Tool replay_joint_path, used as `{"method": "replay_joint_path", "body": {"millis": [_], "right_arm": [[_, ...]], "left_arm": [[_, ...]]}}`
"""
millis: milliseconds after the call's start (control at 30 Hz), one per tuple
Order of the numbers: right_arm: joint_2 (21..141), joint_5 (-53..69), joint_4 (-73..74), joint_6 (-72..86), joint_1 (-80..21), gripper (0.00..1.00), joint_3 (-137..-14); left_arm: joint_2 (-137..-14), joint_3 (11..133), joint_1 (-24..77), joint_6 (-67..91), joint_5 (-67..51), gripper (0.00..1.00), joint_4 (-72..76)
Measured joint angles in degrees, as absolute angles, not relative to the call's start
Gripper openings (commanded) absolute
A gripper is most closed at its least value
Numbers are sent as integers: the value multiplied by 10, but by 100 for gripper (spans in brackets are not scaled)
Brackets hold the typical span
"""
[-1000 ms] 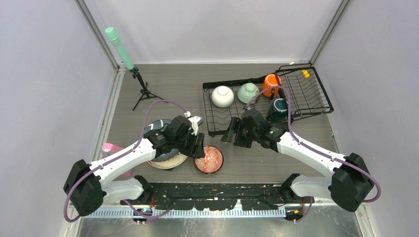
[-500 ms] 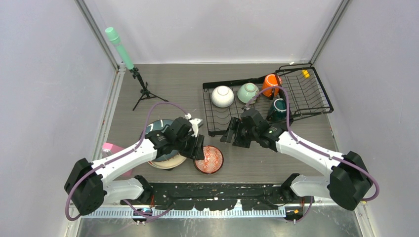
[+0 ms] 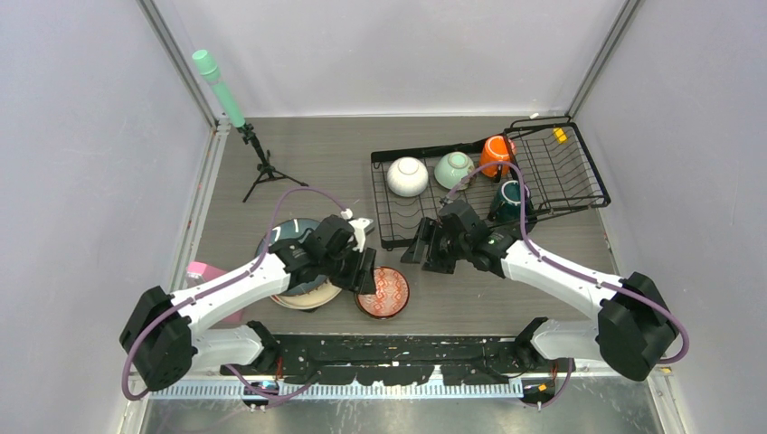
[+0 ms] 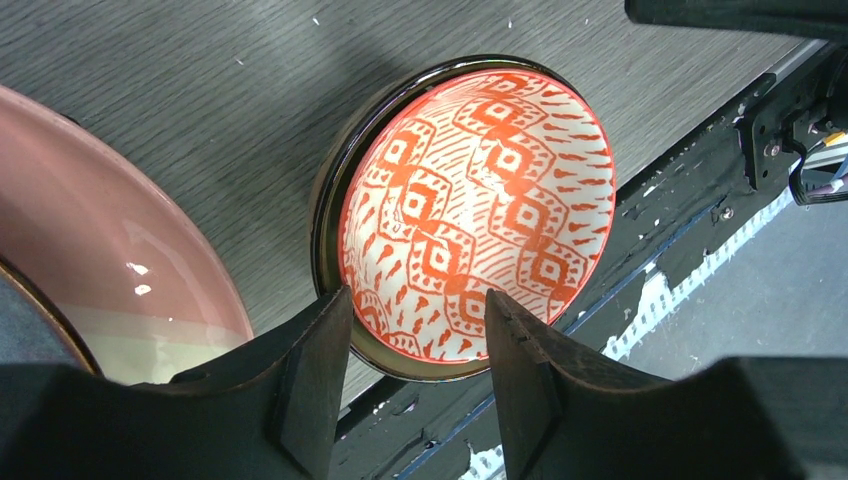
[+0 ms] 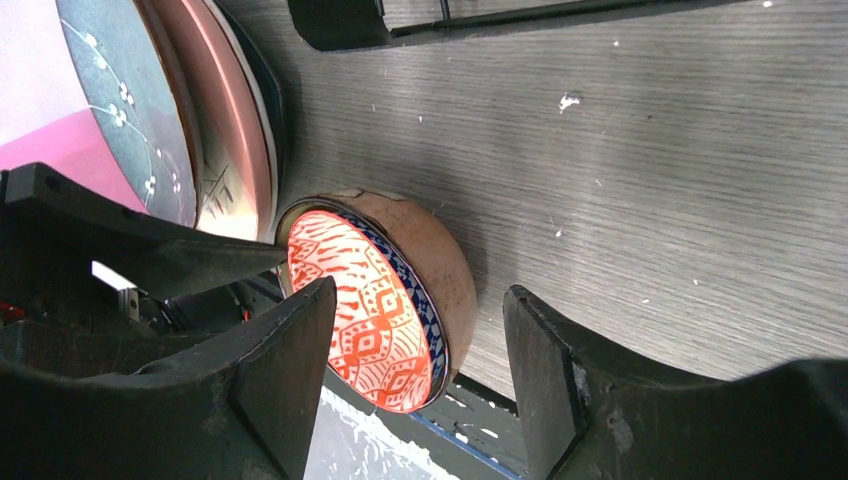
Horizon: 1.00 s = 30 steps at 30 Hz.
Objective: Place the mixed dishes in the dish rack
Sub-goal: Pick up the bowl from the corner of the board.
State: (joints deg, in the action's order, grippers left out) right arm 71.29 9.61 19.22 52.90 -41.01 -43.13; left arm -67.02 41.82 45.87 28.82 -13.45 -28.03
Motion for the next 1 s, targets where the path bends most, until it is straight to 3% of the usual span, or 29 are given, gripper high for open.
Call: {"method": "replay_joint_path", "body": {"millis": [1000], "right_arm": [[705, 165, 223, 527, -416, 57, -458]], "left_arm": [[-714, 422, 473, 303, -117, 56, -264]]}}
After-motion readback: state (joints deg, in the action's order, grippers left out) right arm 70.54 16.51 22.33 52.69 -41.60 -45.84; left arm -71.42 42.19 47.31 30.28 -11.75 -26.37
